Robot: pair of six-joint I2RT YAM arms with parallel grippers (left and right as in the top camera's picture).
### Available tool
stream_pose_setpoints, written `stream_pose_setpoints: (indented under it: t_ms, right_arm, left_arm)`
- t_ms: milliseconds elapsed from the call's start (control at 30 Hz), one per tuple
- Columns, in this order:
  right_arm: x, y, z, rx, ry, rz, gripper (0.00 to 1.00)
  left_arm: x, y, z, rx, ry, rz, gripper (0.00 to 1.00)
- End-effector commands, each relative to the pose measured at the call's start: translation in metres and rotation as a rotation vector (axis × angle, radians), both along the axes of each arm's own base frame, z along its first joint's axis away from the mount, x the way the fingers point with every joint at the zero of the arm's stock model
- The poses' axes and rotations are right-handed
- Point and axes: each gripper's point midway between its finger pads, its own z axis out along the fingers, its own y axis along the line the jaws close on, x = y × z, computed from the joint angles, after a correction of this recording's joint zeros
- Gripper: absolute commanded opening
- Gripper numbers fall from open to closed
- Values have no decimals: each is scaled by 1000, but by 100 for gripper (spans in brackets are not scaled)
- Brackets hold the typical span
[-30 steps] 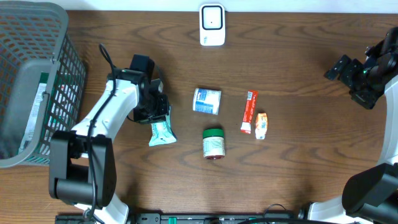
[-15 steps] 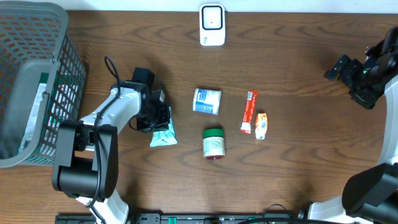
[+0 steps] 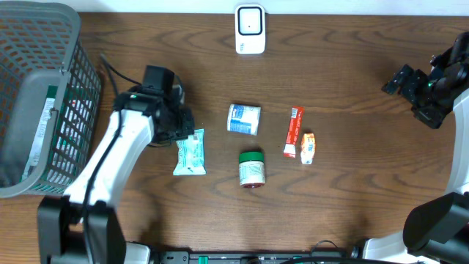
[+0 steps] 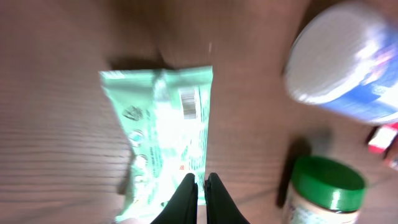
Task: Scan the item barcode
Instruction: 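Lower the wipes pack onto the table left of the tub and release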
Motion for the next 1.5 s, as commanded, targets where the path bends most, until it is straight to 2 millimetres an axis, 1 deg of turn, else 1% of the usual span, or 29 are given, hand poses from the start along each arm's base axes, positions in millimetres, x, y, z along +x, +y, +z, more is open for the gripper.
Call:
stream_pose_setpoints:
  t_ms: [0, 67, 300, 500, 633, 800, 900, 1033, 1133, 1233, 1333, 1433, 1467]
  right_arm:
    - [1, -1, 13, -8, -34, -10, 99]
    - [1, -1, 13, -7, -34, -10, 99]
    - [1, -1, 13, -7, -34, -10, 99]
    - [1, -1, 13, -7, -34, -10, 99]
    - [1, -1, 13, -8, -34, -10, 99]
    - [1, -1, 13, -7, -34, -10, 99]
    - [1, -1, 13, -7, -34, -10, 99]
    - [1, -1, 13, -8, -34, -10, 99]
    - [1, -1, 13, -7, -34, -10, 99]
    - [1, -1, 13, -7, -34, -10, 99]
    - [1, -1, 13, -8, -34, -10, 99]
    - [1, -1, 13, -7, -34, -10, 99]
    - [1, -1, 13, -7, -34, -10, 99]
  left_arm:
    - [2, 14, -1, 75, -4, 55, 7]
    - [-1, 15, -10, 79, 19, 56, 8]
    - [-15, 18, -54, 116, 158, 52, 7]
    - [-25, 20, -87, 139, 272, 47, 8]
    - [-30, 21, -99, 148, 318, 45, 7]
    - [-30, 21, -100, 148, 320, 45, 7]
    - [-27, 20, -94, 145, 305, 46, 7]
    - [-13, 18, -72, 132, 239, 48, 7]
    - [2, 16, -46, 114, 150, 52, 7]
    - [17, 13, -16, 94, 50, 57, 8]
    - [25, 12, 9, 83, -25, 61, 8]
    - [29, 19, 28, 111, -89, 76, 9]
    - [31, 22, 36, 122, -111, 83, 13]
